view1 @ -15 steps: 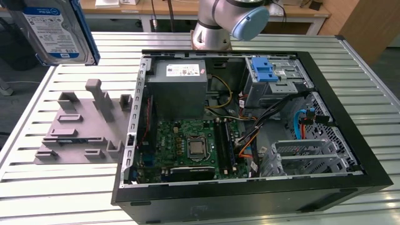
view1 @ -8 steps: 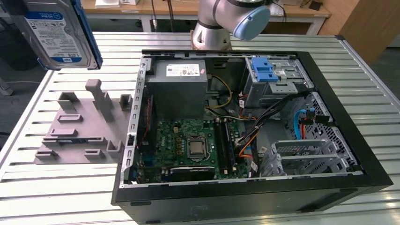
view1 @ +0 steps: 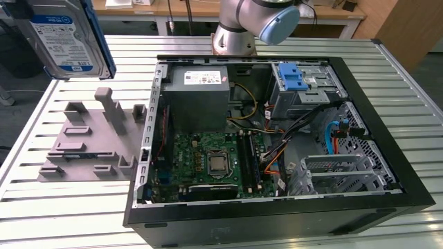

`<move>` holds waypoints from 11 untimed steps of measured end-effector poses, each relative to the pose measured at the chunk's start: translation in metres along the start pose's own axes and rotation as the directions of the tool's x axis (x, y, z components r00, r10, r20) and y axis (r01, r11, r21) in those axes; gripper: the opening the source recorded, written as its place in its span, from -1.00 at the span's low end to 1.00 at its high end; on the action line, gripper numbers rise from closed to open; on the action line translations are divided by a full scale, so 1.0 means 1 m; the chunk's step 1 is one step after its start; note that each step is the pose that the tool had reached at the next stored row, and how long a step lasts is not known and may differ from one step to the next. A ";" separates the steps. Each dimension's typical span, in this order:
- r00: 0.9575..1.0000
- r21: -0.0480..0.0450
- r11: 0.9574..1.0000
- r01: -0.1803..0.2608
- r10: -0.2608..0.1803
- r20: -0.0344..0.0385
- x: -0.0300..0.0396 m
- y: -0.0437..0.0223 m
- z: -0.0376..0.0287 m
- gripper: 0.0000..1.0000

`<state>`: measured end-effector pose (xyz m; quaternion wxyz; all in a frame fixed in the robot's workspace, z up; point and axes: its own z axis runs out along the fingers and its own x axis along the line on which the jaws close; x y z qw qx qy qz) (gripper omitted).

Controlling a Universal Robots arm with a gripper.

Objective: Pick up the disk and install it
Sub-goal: 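Pick up the disk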

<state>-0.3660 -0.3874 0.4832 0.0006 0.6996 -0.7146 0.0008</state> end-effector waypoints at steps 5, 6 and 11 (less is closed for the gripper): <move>1.000 0.000 1.000 0.000 0.000 0.000 0.0092 -0.0027 0.0004 -0.27; 1.000 0.000 1.000 0.000 0.000 0.000 0.0107 -0.0032 0.0005 -0.27; 1.000 0.000 1.000 0.000 0.000 0.000 0.0146 -0.0058 0.0007 -0.27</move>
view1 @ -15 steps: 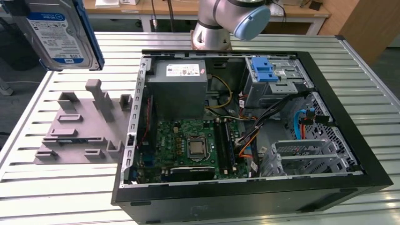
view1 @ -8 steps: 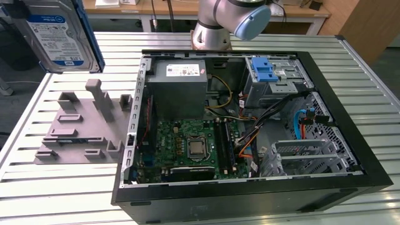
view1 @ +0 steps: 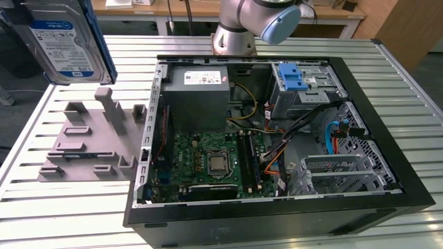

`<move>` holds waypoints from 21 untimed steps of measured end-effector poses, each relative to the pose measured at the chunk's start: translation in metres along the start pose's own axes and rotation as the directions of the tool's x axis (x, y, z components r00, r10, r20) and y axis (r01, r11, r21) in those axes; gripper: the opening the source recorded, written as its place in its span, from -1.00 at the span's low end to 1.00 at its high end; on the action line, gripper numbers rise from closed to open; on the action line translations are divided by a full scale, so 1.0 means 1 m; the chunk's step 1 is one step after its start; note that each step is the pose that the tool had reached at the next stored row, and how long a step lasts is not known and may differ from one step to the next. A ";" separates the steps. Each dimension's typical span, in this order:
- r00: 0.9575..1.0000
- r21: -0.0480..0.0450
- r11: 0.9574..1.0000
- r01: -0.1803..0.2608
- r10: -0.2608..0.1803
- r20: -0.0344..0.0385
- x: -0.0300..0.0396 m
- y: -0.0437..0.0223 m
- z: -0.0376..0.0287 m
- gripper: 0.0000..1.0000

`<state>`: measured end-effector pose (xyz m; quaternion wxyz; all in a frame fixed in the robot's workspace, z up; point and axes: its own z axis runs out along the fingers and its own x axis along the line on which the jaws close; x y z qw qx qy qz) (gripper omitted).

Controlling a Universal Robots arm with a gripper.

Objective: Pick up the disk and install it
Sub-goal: 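Pick up the disk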

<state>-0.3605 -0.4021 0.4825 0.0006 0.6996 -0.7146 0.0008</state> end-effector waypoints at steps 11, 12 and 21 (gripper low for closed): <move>1.000 0.000 1.000 0.000 0.000 -0.001 0.0090 -0.0227 0.0016 -0.27; 1.000 0.000 1.000 0.000 0.000 -0.001 0.0105 -0.0241 0.0017 -0.27; 1.000 0.000 1.000 0.000 0.000 -0.001 0.0235 -0.0320 0.0029 -0.27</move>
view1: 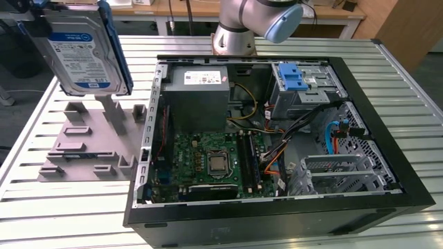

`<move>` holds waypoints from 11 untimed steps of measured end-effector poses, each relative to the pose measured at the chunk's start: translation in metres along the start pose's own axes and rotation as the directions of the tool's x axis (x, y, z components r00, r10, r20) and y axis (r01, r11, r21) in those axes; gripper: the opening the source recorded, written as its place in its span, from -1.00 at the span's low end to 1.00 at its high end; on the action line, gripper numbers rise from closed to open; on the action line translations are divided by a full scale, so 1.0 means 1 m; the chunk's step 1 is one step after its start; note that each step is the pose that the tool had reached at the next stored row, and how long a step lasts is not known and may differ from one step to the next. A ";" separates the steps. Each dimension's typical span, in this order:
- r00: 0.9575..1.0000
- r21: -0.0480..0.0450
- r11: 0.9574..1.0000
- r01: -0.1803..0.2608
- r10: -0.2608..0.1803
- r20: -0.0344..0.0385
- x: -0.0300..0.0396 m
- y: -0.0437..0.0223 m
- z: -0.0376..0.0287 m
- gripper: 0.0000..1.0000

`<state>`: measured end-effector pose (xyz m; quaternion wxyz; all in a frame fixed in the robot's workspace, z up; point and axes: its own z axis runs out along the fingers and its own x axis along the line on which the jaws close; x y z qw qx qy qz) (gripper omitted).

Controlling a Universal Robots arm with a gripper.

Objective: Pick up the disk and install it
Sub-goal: 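Pick up the disk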

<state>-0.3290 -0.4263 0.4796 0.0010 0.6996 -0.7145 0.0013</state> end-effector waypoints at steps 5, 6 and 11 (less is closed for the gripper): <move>1.000 0.000 1.000 0.000 0.000 0.000 0.0005 -0.0137 0.0001 -0.27; 1.000 0.000 1.000 0.000 0.000 0.000 0.0005 -0.0172 0.0001 -0.27; 1.000 0.000 1.000 0.000 0.000 0.000 0.0005 -0.0331 0.0002 -0.27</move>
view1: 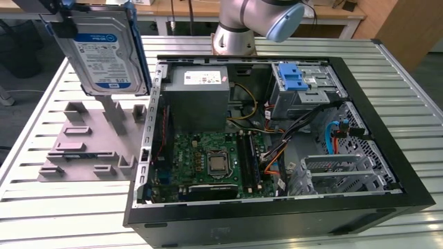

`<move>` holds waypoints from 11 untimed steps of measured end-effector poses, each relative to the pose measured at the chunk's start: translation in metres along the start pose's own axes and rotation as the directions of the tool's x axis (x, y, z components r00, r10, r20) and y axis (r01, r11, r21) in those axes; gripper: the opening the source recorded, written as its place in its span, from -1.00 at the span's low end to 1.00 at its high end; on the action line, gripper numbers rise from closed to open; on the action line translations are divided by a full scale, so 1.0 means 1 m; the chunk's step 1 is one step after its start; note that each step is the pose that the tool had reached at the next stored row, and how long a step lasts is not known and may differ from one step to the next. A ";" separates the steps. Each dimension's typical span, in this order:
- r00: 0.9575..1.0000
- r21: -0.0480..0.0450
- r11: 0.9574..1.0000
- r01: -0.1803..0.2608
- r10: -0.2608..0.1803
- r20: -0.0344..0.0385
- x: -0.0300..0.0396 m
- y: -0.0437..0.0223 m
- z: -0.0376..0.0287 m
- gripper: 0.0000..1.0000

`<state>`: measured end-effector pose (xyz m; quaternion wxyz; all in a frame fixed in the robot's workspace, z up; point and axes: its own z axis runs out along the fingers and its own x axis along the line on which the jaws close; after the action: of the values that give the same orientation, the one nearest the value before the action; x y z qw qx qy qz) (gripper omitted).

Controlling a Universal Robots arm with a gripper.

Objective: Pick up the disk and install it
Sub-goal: 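Pick up the disk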

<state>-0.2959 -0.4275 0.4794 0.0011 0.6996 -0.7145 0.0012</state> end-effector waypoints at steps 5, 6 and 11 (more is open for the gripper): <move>1.000 0.000 1.000 0.000 0.000 0.000 -0.0002 -0.0135 0.0000 -0.27; 1.000 0.000 1.000 0.000 0.000 0.000 -0.0002 -0.0165 0.0001 -0.27; 1.000 0.000 1.000 0.000 0.000 0.000 -0.0005 -0.0286 0.0002 -0.27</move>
<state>-0.2673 -0.4277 0.4793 0.0012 0.6996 -0.7145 0.0011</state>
